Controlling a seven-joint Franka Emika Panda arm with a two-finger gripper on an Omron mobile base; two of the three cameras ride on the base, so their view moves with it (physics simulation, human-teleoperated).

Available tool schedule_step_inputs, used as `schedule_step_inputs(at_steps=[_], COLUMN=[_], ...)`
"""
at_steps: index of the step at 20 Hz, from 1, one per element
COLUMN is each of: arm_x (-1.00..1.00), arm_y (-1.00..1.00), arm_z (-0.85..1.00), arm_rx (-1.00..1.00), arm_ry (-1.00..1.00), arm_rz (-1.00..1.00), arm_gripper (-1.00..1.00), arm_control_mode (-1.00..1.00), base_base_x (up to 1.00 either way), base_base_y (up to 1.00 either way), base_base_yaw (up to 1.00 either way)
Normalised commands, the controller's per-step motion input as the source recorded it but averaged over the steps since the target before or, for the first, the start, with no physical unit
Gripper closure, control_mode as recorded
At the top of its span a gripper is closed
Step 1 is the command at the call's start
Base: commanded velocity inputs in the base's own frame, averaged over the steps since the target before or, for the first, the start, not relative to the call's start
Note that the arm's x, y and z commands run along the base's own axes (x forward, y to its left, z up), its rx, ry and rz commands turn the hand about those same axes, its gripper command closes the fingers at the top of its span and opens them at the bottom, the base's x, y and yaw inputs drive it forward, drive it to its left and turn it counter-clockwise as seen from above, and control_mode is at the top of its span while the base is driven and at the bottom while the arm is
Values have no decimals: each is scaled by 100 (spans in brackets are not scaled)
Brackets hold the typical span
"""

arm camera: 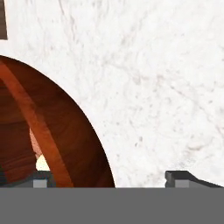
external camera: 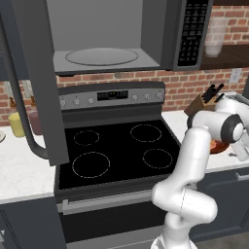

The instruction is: Open the microwave, place the bowl with waffle inside the microwave, then close the microwave door and turn it on.

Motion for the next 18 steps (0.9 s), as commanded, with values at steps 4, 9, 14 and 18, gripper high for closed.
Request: schedule_step_inputs(at_steps=[4, 9, 14, 18], arm_x=[10, 15, 0, -23], arm_y=[79, 53, 5, 5], arm_z=[-18, -10, 0, 23], arm_rx=[-5, -2, 0, 0], arm_ry=[-10, -8, -1, 0], arm_rz=[0, 0, 0, 0], arm_gripper=[-100, 100, 100, 100], arm_control_mode=[-100, -100, -100, -100], base_base_x=[0, 0, 0, 0], base_base_y=[0, 0, 0, 0], base_base_yaw=[0, 0, 0, 0])
